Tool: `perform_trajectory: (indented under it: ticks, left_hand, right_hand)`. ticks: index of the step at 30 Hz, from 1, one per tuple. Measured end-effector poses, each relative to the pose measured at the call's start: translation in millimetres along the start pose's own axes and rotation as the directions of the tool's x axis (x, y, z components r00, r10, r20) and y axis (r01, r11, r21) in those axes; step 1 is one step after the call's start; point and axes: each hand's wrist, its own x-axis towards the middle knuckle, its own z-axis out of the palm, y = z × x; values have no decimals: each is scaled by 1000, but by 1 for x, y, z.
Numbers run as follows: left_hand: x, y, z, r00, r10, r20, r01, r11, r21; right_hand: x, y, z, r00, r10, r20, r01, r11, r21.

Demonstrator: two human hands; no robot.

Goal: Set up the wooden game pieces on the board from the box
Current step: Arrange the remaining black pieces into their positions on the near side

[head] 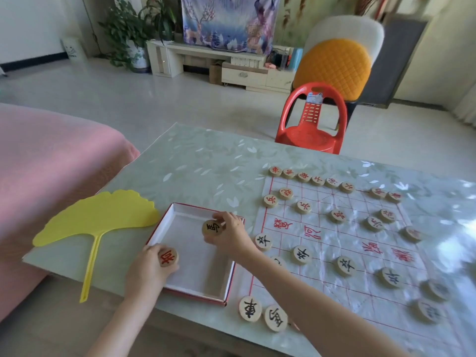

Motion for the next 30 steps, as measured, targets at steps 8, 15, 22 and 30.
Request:
perform_trajectory:
  ticks: [8, 15, 22, 30]
  left_hand:
    - [-21, 88, 12, 986, 167, 3, -166, 981, -102]
    - [-73, 152, 30, 950, 305, 69, -288, 940, -184]
    - [-138, 210, 67, 880, 450, 151, -420, 886, -194]
    - [-188, 248, 115, 793, 539, 284, -507, 842, -182]
  right_hand:
    - [-66, 39, -93, 992, 76, -105, -78, 997, -20]
    - [-137, 51, -142, 980, 51, -194, -50, 999, 7]
    - [-234, 106, -175, 933, 138, -333, -154, 988, -22]
    - [-319, 185, -203, 848, 251, -466, -379, 902, -204]
